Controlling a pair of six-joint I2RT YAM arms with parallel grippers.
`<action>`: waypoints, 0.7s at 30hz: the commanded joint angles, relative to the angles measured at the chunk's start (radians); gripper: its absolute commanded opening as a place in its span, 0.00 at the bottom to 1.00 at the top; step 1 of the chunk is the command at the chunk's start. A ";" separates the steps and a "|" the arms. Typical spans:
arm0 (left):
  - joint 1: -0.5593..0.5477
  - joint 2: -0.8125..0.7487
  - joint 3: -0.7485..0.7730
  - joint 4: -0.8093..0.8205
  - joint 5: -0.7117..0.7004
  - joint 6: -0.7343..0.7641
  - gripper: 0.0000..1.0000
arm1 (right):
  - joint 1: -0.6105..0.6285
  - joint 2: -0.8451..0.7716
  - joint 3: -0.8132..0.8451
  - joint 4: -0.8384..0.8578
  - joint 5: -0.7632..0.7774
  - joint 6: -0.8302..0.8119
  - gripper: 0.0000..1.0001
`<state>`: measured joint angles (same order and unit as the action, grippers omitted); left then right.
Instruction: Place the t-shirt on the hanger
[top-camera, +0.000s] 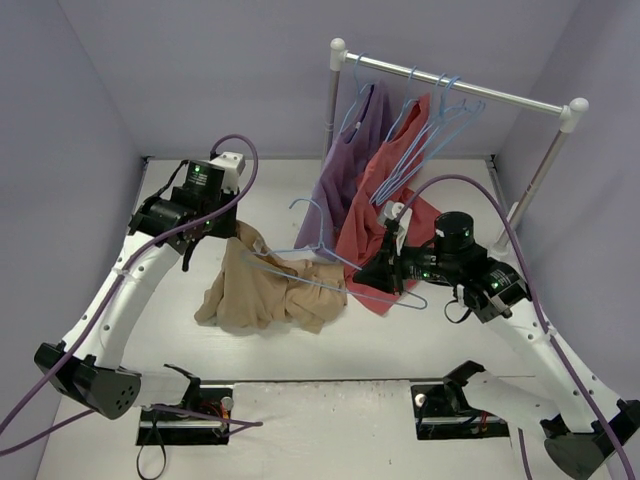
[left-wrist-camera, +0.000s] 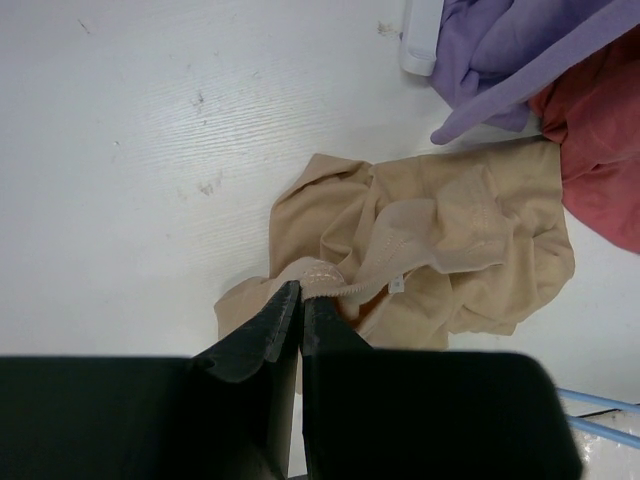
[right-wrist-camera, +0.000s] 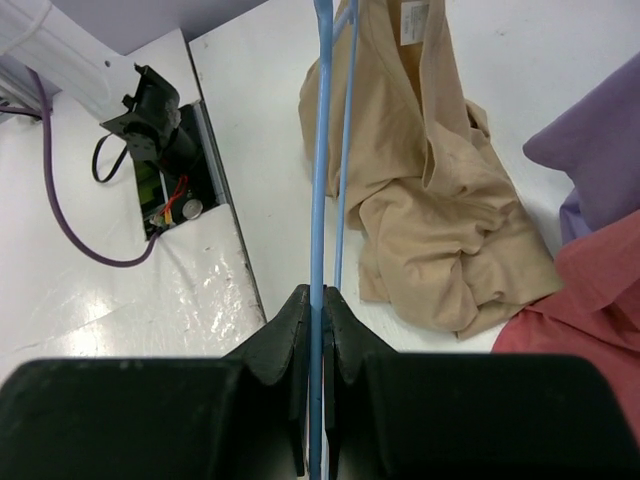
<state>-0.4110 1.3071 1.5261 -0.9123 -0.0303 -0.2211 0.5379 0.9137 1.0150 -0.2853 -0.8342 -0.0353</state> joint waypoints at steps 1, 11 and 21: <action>0.003 -0.034 0.011 0.023 0.015 -0.004 0.00 | 0.020 0.018 0.057 0.129 0.059 -0.015 0.00; 0.002 -0.036 -0.026 0.024 -0.028 0.044 0.00 | 0.057 0.051 0.114 0.146 0.063 -0.011 0.00; -0.020 -0.080 0.019 0.023 0.030 0.051 0.00 | 0.095 0.085 0.103 0.219 0.098 -0.003 0.00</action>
<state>-0.4171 1.2866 1.4902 -0.9177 -0.0245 -0.1863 0.6161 0.9807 1.0843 -0.2031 -0.7555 -0.0352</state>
